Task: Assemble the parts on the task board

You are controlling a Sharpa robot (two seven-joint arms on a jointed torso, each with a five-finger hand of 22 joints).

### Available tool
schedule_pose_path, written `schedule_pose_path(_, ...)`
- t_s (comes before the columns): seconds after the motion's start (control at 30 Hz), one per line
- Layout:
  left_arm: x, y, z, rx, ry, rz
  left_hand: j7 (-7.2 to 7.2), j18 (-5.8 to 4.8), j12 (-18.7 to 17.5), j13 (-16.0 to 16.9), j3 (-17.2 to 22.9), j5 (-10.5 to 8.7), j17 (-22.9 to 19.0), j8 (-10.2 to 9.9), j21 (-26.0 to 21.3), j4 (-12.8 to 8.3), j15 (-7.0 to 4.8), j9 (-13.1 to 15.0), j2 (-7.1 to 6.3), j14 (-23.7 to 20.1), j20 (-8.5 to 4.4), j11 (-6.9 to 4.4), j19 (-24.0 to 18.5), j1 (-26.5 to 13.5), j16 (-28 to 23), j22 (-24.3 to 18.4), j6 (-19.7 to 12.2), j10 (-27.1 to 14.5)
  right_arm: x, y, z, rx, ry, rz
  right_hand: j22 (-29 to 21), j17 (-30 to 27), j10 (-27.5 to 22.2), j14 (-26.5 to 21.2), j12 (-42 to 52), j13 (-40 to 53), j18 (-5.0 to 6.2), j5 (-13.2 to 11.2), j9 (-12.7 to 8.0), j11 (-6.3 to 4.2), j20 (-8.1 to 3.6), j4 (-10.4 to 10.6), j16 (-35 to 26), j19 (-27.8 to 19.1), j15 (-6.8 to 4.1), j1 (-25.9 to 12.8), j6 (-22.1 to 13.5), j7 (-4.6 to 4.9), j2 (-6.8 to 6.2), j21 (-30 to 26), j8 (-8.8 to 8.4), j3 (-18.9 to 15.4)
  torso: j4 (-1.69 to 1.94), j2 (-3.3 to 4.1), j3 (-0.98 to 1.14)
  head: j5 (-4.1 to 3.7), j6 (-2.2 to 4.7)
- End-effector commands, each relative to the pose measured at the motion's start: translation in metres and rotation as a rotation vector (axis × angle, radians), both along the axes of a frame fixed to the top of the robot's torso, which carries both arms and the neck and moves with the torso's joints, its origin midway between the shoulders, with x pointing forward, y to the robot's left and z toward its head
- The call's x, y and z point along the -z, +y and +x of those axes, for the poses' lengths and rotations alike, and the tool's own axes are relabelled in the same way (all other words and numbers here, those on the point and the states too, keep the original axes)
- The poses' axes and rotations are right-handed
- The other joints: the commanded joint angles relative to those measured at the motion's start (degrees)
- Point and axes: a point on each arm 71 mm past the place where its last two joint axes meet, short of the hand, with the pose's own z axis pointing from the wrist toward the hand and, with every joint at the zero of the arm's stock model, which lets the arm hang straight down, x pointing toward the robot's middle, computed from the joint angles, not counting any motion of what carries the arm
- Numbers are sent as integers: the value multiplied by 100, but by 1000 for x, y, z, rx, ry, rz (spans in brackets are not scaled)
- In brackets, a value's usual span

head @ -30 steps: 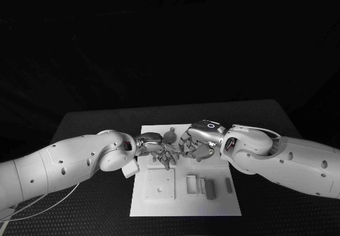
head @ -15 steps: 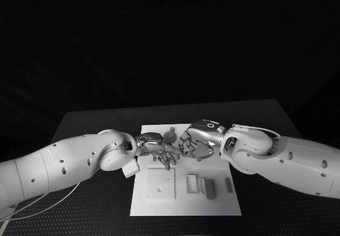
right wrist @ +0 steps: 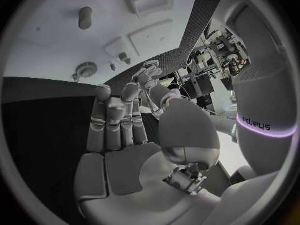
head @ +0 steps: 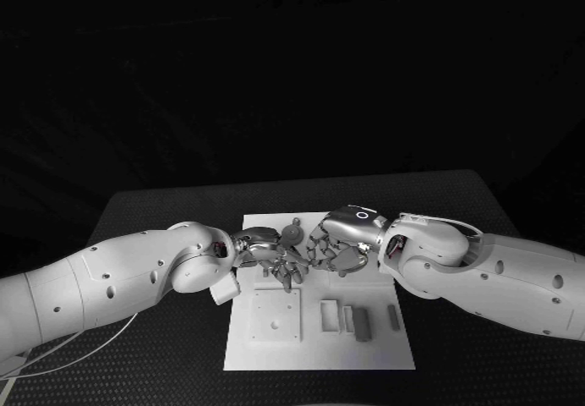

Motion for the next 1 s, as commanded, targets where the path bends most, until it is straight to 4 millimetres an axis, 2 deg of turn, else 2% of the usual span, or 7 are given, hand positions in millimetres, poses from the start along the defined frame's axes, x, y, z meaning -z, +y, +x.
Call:
schedule_pose_path(0.03, -1, -2, -1, 12, 7, -11, 3, 44, 7, 13, 68, -33, 19, 40, 32, 10, 0, -6, -31, 48, 4, -12, 42, 21, -38, 11, 57, 58, 0, 1, -1, -12, 1, -4, 109, -8, 42, 12, -39, -6, 36, 22, 7, -5, 6, -41, 25, 27, -39, 4, 24, 19, 48, 18, 17, 8, 2, -1, 0, 0, -3)
schedule_pose_path(0.37, -1, -1, -1, 15, 8, -13, -16, 32, 9, 33, 185, -34, 68, 82, 36, 48, -3, 2, 66, 69, 1, -26, 48, -17, -60, 28, 101, 99, 0, 2, -2, -17, 5, -6, 109, -7, 43, 11, -40, -6, 36, 22, 9, -6, 7, -43, 26, 27, -39, 4, 24, 19, 50, 18, 17, 7, 2, 0, -2, 7, -10)
schedule_pose_path(0.63, -1, -3, -2, 27, 14, -14, -21, 29, 2, 39, 209, -33, 91, 95, 34, 78, -5, 3, 93, 72, -3, -29, 43, -68, -75, 37, 110, 107, 0, 2, -2, -17, 6, -6, 109, -7, 44, 11, -41, -6, 36, 22, 9, -6, 7, -45, 27, 27, -39, 6, 24, 18, 52, 17, 17, 7, 3, 1, -1, 6, -20)
schedule_pose_path(1.0, -1, -5, -2, 22, 12, -15, -56, 22, 16, 74, 349, -33, 162, 159, 42, -140, -15, 22, 131, 101, -11, -66, 39, 39, -99, 75, 177, 181, 0, 3, -2, -18, 8, -6, 109, -6, 45, 10, -42, -7, 36, 22, 10, -6, 8, -46, 28, 26, -39, 5, 23, 18, 53, 17, 17, 5, 1, 0, -1, 7, -30)
